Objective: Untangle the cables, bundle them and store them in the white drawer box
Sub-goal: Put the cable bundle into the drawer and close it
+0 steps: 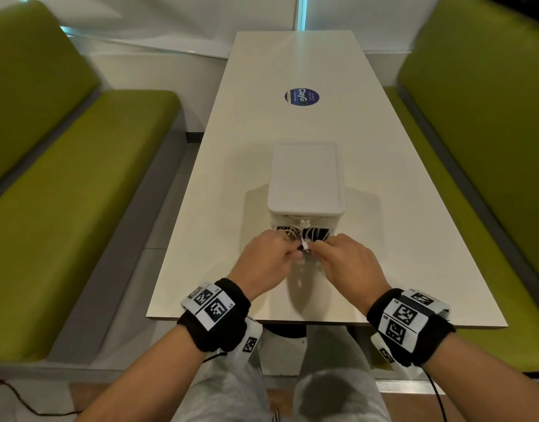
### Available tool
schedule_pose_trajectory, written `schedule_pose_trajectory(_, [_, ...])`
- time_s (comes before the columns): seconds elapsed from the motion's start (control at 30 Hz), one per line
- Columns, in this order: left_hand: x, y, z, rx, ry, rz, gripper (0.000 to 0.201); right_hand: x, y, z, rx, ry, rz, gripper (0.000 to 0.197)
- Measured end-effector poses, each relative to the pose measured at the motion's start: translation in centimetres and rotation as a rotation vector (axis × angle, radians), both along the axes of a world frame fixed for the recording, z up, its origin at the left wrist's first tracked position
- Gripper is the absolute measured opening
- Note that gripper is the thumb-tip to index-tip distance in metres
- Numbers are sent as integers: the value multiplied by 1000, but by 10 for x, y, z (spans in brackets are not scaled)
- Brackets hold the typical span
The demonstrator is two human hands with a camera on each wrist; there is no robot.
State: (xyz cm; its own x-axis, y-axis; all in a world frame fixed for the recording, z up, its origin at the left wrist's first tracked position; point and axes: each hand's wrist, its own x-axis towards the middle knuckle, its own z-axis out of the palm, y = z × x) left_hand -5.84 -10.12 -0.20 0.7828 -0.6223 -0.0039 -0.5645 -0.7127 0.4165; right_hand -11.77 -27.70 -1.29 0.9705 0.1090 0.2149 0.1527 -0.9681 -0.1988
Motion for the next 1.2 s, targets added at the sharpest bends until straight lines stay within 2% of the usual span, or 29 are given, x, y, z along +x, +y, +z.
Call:
schedule_pose_trajectory(0.1, [-8, 2, 0, -263, -132, 156, 16, 4, 0, 0, 0, 39, 12, 8])
schedule_pose_trajectory(0.17, [-12, -1, -6, -322, -220, 123, 16, 4, 1, -1, 4, 51, 47, 17])
schedule_pose_trajectory(0.27, [-9, -7, -14, -346, -213, 37, 16, 3, 1, -3, 40, 70, 88, 19])
schedule_pose_trajectory(0.37, [-1, -9, -13, -289, -236, 12, 21, 3, -2, -6, 148, 102, 62, 22])
schedule_pose_trajectory(0.43, [1, -9, -13, -266, -240, 4, 22, 2, 0, -5, 147, 70, 23, 20])
schedule_pose_trajectory(0.53, [1, -10, -15, -238, -260, -1, 18, -2, 4, -7, 63, -65, 2, 12])
schedule_pose_trajectory(0.63, [0, -10, -13, -206, -253, -14, 19, -5, 1, -14, -21, -184, 26, 22])
schedule_pose_trajectory(0.77, [5, -11, -5, -83, -138, -38, 20, -2, -3, -22, -123, -241, 102, 34])
schedule_pose_trajectory(0.87, [9, -9, -5, -44, -96, -64, 22, 4, -7, -19, -134, -244, 106, 44])
schedule_pose_trajectory(0.93, [9, -10, -3, -55, -92, -66, 21, 5, -8, -17, -104, -234, 94, 40])
schedule_pose_trajectory(1.07, [5, -15, -1, 57, -99, -93, 23, -1, -3, -18, -86, -151, 98, 34])
schedule_pose_trajectory(1.13, [2, -14, -4, 41, -128, -94, 23, -3, -3, -18, -76, -133, 102, 39])
schedule_pose_trajectory(1.2, [-1, -14, -6, -10, -173, -93, 23, -3, -4, -19, -119, -190, 121, 43])
